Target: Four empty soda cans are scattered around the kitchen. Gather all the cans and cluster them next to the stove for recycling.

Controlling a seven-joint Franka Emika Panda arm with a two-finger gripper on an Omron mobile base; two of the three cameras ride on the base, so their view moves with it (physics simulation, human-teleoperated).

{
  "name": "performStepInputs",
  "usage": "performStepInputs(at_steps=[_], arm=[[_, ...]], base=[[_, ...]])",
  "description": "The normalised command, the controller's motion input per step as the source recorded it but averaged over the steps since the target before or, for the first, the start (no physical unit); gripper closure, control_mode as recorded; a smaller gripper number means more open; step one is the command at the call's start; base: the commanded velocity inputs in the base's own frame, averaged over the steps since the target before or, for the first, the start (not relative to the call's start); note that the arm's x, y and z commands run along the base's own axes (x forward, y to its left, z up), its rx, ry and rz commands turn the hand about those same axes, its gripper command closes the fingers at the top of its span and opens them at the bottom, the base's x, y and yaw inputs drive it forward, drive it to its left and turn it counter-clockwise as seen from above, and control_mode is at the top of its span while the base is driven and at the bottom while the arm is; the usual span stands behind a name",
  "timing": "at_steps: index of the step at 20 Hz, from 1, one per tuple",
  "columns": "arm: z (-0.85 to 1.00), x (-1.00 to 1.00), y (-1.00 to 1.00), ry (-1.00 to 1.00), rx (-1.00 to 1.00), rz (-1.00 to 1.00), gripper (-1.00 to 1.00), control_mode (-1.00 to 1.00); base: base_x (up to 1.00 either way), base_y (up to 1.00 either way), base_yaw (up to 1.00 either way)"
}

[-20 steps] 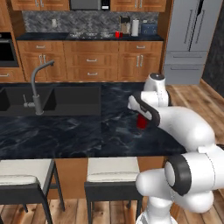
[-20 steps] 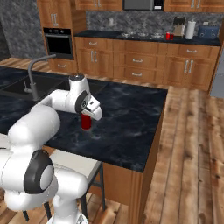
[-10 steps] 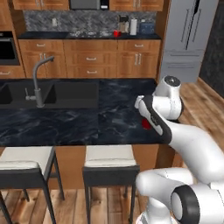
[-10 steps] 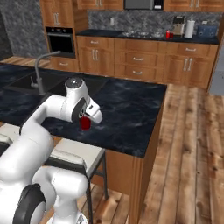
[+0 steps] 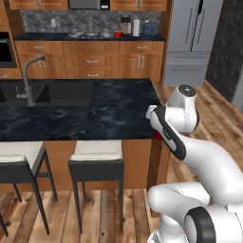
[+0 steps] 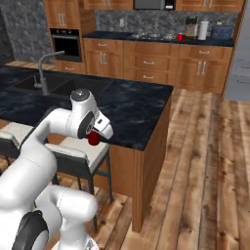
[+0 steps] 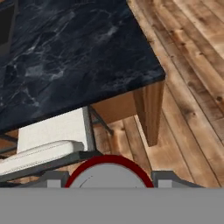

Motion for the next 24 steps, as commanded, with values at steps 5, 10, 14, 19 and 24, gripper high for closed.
performStepInputs(at_steps=[5,10,14,19,24], arm=[[0.0,0.0,0.0,0.0,0.0,0.0,1.0,1.0],[0.0,0.0,0.0,0.0,0.0,0.0,1.0,1.0],[0.0,0.0,0.0,0.0,0.0,0.0,1.0,1.0],[0.0,0.0,0.0,0.0,0.0,0.0,1.0,1.0],[0.0,0.0,0.0,0.0,0.0,0.0,1.0,1.0]], base=[[0.0,-0.98,-0.04],[0.0,-1.0,-0.02],[0.06,-1.0,-0.01],[0.57,-0.71,-0.03],[0.97,-0.38,-0.01]])
